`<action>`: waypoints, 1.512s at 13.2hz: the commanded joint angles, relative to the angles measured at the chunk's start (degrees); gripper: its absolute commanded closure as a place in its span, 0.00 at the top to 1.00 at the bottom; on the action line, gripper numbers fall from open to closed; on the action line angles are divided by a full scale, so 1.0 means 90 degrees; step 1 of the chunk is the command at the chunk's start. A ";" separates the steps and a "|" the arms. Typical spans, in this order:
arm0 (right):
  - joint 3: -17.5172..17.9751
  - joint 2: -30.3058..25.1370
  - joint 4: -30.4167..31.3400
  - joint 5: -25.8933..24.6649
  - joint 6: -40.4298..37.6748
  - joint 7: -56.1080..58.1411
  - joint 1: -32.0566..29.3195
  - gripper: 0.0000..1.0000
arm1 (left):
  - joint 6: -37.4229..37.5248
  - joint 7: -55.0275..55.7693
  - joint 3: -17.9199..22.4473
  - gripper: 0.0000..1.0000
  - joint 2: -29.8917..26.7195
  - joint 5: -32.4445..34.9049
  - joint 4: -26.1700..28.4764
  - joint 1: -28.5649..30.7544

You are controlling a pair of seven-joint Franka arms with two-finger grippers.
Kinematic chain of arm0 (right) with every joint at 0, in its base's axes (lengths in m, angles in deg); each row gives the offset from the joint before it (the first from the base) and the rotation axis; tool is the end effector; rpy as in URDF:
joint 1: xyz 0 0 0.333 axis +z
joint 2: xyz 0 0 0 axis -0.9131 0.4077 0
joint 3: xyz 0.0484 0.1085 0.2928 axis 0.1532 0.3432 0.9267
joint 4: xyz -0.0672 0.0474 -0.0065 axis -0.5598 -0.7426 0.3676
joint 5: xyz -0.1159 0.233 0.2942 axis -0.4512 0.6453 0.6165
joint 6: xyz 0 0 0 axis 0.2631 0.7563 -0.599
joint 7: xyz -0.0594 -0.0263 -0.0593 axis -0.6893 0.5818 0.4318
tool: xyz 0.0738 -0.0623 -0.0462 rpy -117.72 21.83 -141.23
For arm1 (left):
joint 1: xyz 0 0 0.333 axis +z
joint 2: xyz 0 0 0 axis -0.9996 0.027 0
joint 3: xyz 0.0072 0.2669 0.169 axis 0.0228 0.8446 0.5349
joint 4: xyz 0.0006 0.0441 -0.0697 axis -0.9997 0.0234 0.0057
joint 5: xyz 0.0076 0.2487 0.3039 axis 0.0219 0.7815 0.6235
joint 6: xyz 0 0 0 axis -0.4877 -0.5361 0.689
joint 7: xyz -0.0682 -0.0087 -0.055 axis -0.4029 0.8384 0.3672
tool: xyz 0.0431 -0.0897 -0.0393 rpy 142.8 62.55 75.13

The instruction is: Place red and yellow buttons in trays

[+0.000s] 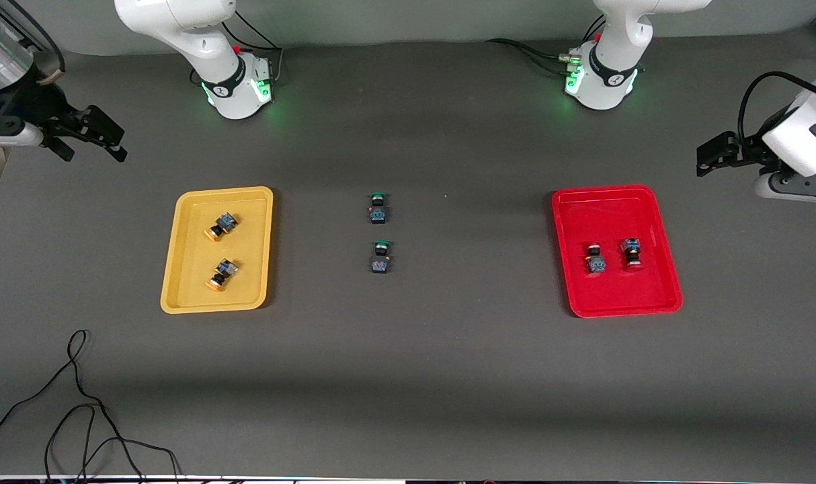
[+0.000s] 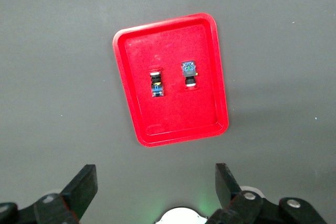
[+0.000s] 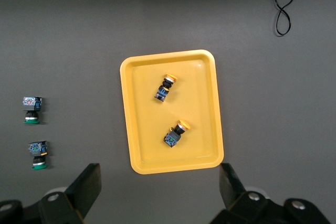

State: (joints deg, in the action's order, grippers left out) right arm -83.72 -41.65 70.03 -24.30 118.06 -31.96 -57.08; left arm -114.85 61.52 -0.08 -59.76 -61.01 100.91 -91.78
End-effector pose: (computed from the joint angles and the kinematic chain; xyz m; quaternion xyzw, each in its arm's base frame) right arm 0.4604 0.0142 0.6154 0.9978 -0.0371 0.0541 0.0004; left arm 0.5326 -0.0273 0.6004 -0.9966 0.0586 0.0580 0.0028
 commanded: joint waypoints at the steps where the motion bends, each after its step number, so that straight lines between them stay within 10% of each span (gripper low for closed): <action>1: -0.0006 0.1078 -0.1212 0.0171 -0.0504 0.0207 -0.0017 1.00 | -0.0022 -0.0008 0.0142 1.00 0.0165 -0.0071 -0.0158 -0.0128; 20: -0.0006 0.1305 -0.1117 0.0357 -0.0026 0.0392 0.0032 1.00 | 0.0085 -0.0037 0.0142 1.00 0.0106 -0.0052 -0.0158 -0.0118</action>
State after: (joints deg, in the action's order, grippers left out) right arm -83.52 -30.13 60.64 -21.56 117.44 -30.13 -56.71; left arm -115.09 61.52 0.24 -58.76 -61.10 100.56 -91.91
